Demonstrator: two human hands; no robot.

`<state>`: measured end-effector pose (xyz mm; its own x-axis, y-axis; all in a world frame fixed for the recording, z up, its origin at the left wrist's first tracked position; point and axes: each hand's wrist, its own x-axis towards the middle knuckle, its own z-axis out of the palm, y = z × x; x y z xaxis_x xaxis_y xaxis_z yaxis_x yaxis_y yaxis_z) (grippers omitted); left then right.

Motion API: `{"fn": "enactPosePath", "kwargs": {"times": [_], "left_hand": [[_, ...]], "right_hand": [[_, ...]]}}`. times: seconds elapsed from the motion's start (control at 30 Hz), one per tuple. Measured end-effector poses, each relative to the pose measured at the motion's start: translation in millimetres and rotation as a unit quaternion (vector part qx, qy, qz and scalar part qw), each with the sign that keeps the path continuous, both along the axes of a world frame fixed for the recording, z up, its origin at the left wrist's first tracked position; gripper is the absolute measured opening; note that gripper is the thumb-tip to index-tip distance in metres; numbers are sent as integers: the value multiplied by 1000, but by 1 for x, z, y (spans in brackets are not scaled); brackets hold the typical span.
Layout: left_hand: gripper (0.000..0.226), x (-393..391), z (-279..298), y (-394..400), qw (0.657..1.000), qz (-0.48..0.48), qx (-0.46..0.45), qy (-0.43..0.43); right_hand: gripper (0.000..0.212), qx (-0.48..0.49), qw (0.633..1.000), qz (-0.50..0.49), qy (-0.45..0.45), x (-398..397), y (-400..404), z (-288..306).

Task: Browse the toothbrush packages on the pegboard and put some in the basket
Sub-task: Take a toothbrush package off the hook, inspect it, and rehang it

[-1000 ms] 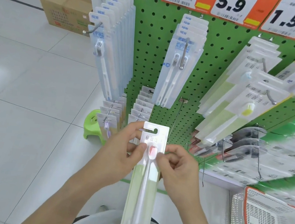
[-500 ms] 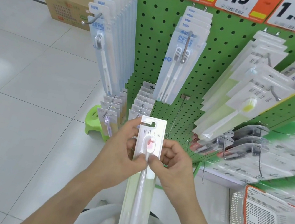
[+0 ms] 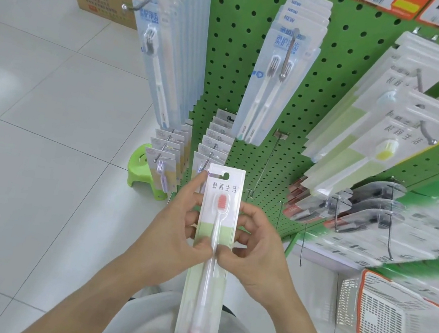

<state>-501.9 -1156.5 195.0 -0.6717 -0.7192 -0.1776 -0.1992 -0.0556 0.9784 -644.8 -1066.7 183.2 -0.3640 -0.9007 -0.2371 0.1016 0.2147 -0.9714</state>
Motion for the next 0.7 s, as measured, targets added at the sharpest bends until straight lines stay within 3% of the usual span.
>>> {"fn": "enactPosePath", "kwargs": {"times": [0.27,0.4,0.7], "left_hand": [[107,10,7,6,997,-41,-48,-54],[105,19,7,7,995,-62,-29,-73],[95,23,-3,3,998,23,-31,-55]], "right_hand": [[70,-11,999,34,-2,-1,-4,-4],[75,0,998,56,3,-4,-5,-6],[64,60,988,145,0,3,2,-13]]}}
